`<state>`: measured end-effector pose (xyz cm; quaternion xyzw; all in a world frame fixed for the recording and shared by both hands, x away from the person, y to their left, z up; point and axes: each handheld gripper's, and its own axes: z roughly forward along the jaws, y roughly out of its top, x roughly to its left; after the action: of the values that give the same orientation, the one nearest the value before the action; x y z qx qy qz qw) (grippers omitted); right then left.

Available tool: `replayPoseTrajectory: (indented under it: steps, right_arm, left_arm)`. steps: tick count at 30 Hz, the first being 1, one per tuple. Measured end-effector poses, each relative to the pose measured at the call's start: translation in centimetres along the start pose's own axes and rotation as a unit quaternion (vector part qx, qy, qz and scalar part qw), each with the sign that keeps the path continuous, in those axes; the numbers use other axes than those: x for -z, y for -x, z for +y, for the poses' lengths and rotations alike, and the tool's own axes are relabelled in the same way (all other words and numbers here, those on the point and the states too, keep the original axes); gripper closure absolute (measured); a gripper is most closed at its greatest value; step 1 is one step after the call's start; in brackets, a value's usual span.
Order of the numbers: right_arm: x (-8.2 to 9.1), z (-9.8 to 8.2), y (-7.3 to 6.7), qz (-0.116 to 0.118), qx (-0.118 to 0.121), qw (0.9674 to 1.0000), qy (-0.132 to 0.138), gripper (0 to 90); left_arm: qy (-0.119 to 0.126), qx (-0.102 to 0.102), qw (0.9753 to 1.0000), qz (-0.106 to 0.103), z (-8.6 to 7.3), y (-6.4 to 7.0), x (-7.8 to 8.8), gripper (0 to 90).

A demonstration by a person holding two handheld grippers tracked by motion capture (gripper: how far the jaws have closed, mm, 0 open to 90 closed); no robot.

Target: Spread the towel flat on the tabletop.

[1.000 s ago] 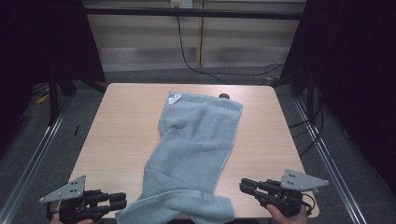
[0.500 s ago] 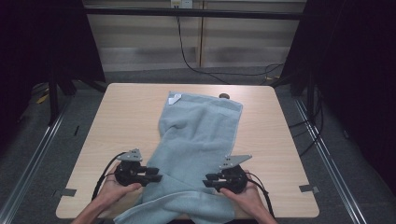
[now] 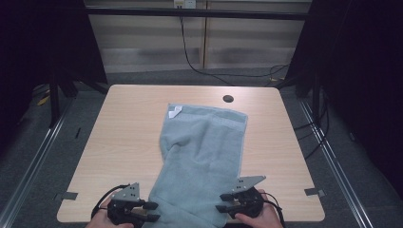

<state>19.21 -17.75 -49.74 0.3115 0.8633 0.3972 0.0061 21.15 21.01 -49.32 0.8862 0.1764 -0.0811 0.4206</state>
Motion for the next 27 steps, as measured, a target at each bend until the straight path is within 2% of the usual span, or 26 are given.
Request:
replayPoseTrajectory:
  steps: [2,3,5,6,7,10,12,13,14,15,16,18,20,22,23,25,27]
  right_arm:
    - [0.1,0.2,0.3,-0.001,0.004,1.0,-0.006,57.5]
    - [0.1,0.3,0.6,-0.012,0.003,0.9999,-0.007,58.3]
    - [0.5,0.4,1.6,-0.023,-0.009,0.9997,-0.008,60.8]
    - [0.7,0.3,2.2,-0.027,-0.014,0.9995,-0.005,63.7]
    - [1.0,0.1,2.7,-0.031,-0.017,0.9993,-0.006,67.5]
    - [1.9,-0.2,4.0,-0.047,-0.033,0.9984,-0.007,68.7]
    - [2.3,-0.5,4.6,-0.064,-0.038,0.9973,-0.003,69.4]
    - [2.6,-0.6,4.7,-0.074,-0.034,0.9967,-0.008,73.8]
    - [2.8,-0.6,5.0,-0.089,-0.031,0.9955,-0.013,74.3]
    - [3.1,-0.7,5.4,-0.092,-0.039,0.9949,-0.014,74.2]
    - [3.2,-0.7,5.8,-0.094,-0.039,0.9947,-0.013,73.8]
    - [3.3,-0.5,6.1,-0.108,-0.049,0.9929,-0.01,64.3]
    - [3.1,-0.4,6.1,-0.115,-0.053,0.992,0.002,63.6]
    - [3.1,-0.1,6.4,-0.094,-0.072,0.9924,0.032,63.3]
    - [3.1,0.2,6.5,-0.091,-0.075,0.9922,0.04,62.8]
    - [2.7,0.9,6.5,-0.087,-0.069,0.9926,0.048,62.3]
    - [2.0,1.4,6.5,-0.078,-0.069,0.9932,0.051,62.3]
  left_arm:
    - [0.016,0.007,0.9998,-0.013,0.6,-0.6,0.3,56.7]
    - [0.029,0.013,0.9994,-0.01,0.9,-1.1,0.6,56.7]
    - [0.053,0.042,0.9977,0.004,1.5,-2.4,1.0,57.1]
    - [0.056,0.053,0.9969,0.017,1.6,-3.3,1.0,57.2]
    - [0.053,0.065,0.9959,0.033,1.6,-3.9,1.0,58.8]
    - [0.052,0.086,0.9941,0.04,1.7,-5.2,0.4,60.1]
    - [0.044,0.088,0.9938,0.053,2.1,-5.6,0.1,61.2]
    - [0.036,0.086,0.9939,0.059,2.3,-6.0,-0.1,61.1]
    - [0.033,0.091,0.9929,0.069,2.5,-6.4,-0.5,61.2]
    - [0.03,0.094,0.9917,0.083,2.8,-6.9,-0.8,62.1]
    - [0.03,0.1,0.9908,0.087,3.2,-7.5,-1.0,63.8]
    - [0.039,0.099,0.9883,0.11,4.2,-8.6,-1.2,66.3]
    - [0.05,0.107,0.9858,0.12,5.3,-9.7,-1.5,72.5]
    - [0.054,0.108,0.9847,0.126,6.5,-10.7,-2.0,74.6]
    - [0.05,0.109,0.9852,0.123,7.0,-11.1,-2.5,75.5]
    - [0.044,0.105,0.9844,0.134,7.8,-11.7,-3.4,75.4]
    - [0.042,0.117,0.9835,0.131,8.1,-12.3,-4.3,73.9]
